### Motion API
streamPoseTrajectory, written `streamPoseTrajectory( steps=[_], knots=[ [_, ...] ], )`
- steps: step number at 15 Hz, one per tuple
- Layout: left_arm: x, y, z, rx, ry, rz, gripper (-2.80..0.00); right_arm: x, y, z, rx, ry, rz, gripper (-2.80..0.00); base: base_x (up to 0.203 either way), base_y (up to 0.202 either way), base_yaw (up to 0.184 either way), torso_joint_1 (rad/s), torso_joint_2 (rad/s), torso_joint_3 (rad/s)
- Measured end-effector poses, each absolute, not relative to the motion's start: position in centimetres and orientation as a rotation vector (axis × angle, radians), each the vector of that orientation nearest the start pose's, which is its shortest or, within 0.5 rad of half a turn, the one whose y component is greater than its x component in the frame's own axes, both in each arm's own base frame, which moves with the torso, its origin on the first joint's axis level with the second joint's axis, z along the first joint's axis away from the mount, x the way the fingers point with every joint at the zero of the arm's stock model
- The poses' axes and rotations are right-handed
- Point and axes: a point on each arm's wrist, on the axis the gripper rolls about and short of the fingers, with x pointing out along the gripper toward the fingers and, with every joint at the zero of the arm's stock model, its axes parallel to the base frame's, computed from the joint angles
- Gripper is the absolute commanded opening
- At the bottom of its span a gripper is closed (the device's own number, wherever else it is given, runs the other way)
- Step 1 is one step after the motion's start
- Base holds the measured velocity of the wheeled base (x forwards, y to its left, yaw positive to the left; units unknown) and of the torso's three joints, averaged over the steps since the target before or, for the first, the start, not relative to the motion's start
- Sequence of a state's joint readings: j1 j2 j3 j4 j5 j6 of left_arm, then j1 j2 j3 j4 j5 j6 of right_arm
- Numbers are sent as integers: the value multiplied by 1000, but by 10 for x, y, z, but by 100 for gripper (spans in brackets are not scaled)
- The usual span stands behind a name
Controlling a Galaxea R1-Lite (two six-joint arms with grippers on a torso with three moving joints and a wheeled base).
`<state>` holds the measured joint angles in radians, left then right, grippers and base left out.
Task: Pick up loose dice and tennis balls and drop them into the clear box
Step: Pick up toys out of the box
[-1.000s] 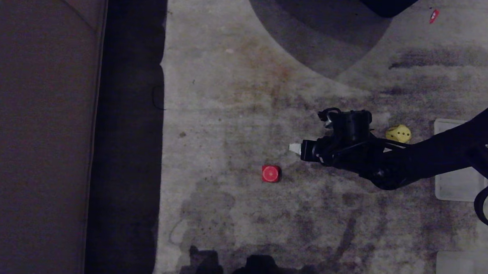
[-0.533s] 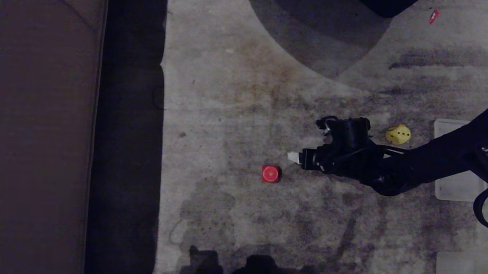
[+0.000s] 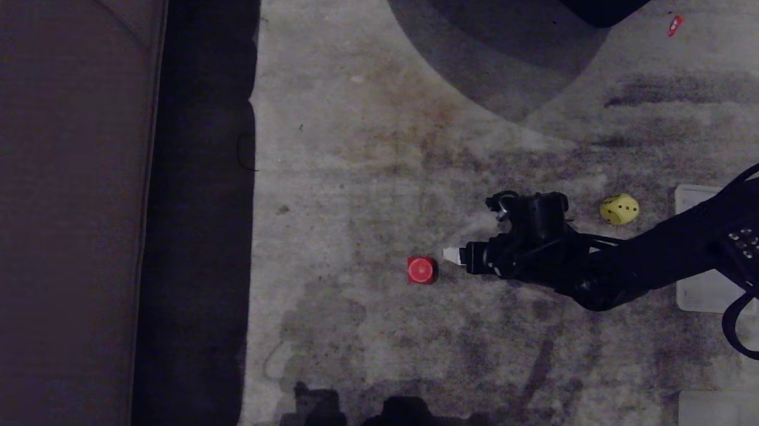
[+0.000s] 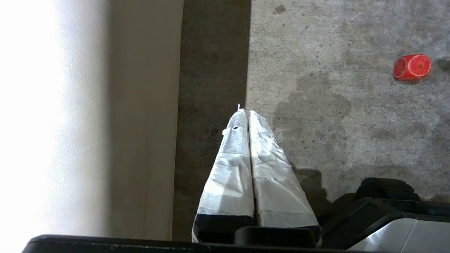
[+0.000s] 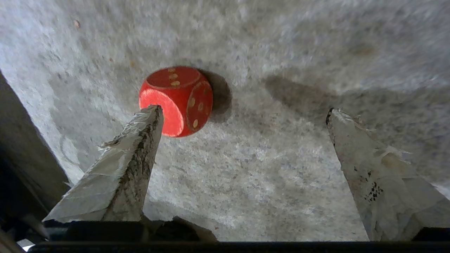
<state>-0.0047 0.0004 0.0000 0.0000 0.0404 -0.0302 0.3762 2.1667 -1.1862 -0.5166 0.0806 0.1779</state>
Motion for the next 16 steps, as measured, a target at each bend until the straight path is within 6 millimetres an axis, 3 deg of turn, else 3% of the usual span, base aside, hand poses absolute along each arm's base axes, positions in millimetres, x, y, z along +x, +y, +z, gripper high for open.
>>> streamPoseTrajectory(
  steps=[10, 16],
  knots=[
    [-23, 1, 75, -30, 0, 36, -280, 393, 166, 94, 106, 494, 428, 0, 0, 0, 0, 0, 0, 0],
    [-23, 1, 75, -30, 0, 36, -280, 395, 178, 105, 113, 455, 467, 0, 0, 0, 0, 0, 0, 0]
  ],
)
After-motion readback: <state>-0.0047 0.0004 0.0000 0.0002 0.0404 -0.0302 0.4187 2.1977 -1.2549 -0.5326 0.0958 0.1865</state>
